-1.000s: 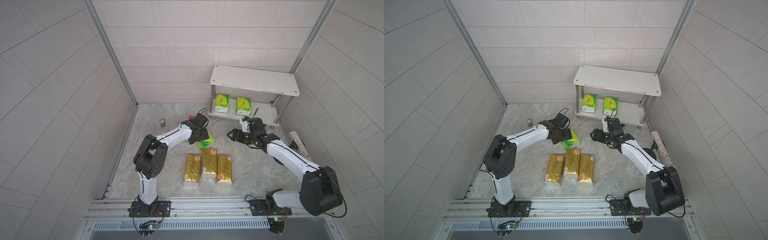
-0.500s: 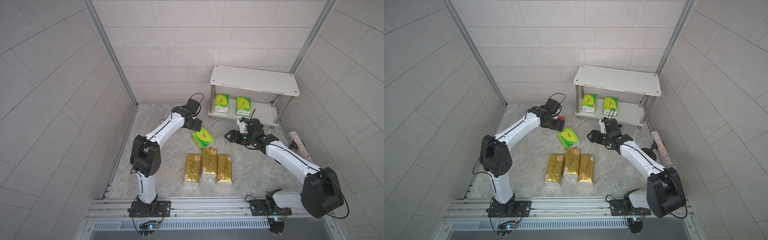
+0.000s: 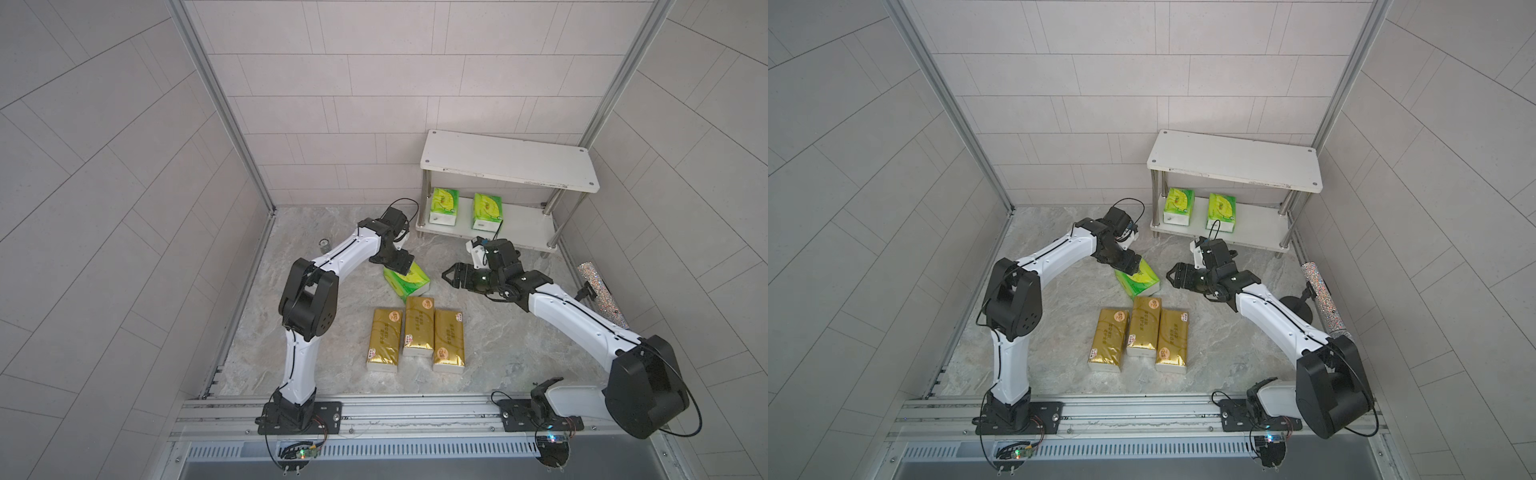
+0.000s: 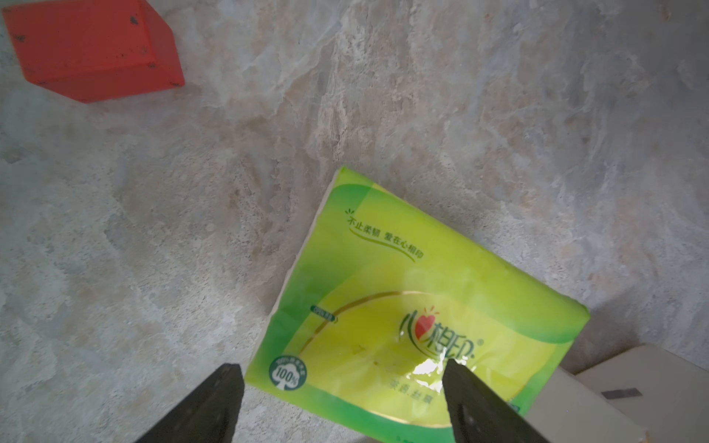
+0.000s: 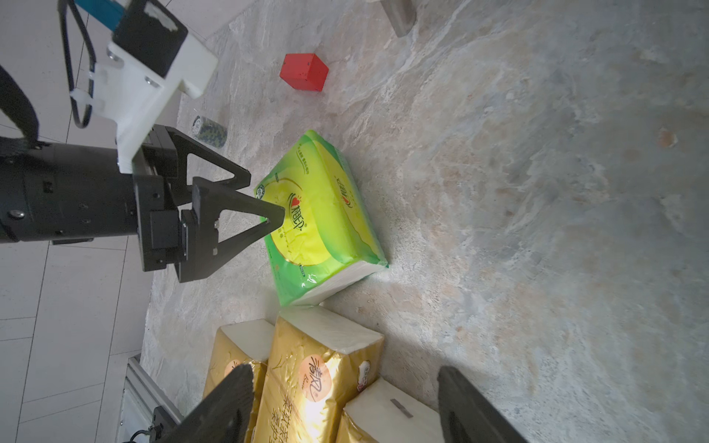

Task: Place the tissue boxes on the shelf by color
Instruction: Pick up the box of tissues from the center of the board.

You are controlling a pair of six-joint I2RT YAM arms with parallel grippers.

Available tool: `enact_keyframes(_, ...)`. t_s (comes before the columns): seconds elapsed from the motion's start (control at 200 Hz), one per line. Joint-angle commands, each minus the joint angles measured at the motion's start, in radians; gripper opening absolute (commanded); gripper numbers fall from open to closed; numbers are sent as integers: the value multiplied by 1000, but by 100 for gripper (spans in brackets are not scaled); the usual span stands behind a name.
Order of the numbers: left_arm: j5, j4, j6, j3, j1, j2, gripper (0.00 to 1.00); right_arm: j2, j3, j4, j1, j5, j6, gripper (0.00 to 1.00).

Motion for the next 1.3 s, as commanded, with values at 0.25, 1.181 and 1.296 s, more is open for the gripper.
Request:
enact_keyframes(0.25, 85, 143, -96, -112, 45, 46, 80, -3, -57, 35, 16, -6, 41, 80)
enact_keyframes(1.181, 52, 276, -223, -337, 129, 32, 64, 285, -127, 514, 92, 16, 351, 84)
enact_keyframes(1.296, 43, 277, -226, -343, 142, 34, 64, 332, -135, 579, 96, 11, 385, 84)
